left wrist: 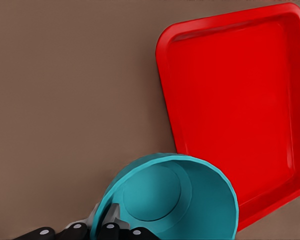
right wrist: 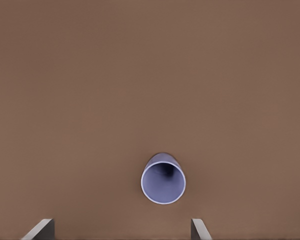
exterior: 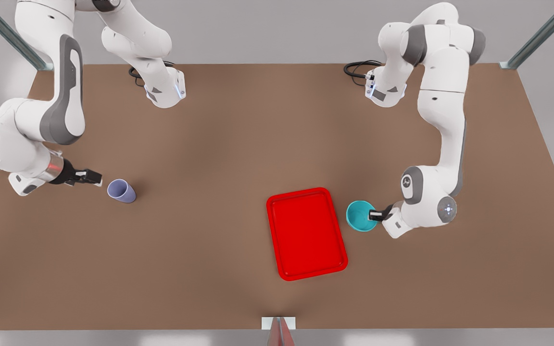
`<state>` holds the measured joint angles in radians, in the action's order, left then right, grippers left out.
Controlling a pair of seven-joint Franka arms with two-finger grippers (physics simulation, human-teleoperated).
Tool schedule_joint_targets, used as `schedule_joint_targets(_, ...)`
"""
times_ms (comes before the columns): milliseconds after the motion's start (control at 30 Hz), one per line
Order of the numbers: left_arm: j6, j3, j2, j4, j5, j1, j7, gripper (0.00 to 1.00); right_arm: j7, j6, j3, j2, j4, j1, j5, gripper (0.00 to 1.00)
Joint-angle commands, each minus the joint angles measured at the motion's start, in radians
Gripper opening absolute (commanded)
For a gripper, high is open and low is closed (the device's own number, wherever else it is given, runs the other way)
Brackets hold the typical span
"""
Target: Place the bowl on the tray with the left arm and the cup on the tray with the right arm
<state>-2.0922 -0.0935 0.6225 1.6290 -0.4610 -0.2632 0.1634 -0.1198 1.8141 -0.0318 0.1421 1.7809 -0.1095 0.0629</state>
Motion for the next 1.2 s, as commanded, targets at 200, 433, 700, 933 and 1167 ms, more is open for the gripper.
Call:
schedule_joint_targets(200, -0.069, 0.015, 0.175, -0.222, -0.123, -0.08, -0.306, 0.23, -0.112, 0.142, 0.0, 0.042, 0.104, -0.013, 0.008, 1.0)
schedule_joint_targets(433, -0.137, 0.08, 0.25, -0.319, -0.128, -0.1, -0.463, 0.23, -0.118, 0.217, -0.02, 0.063, 0.158, -0.021, 0.009, 1.0)
schedule_joint_targets(700, -0.22, 0.101, 0.306, -0.319, -0.125, -0.108, -0.461, 0.64, -0.176, 0.295, -0.023, 0.099, 0.229, -0.044, 0.049, 1.0)
schedule_joint_targets(933, -0.158, 0.084, 0.26, -0.343, -0.087, -0.1, -0.467, 1.0, -0.182, 0.389, -0.028, 0.14, 0.272, -0.052, 0.048, 1.0)
schedule_joint_targets(1167, 0.452, -0.229, -0.035, -0.414, 0.239, -0.091, -0.214, 1.0, -0.181, 0.43, -0.042, 0.168, 0.295, -0.052, 0.049, 0.89)
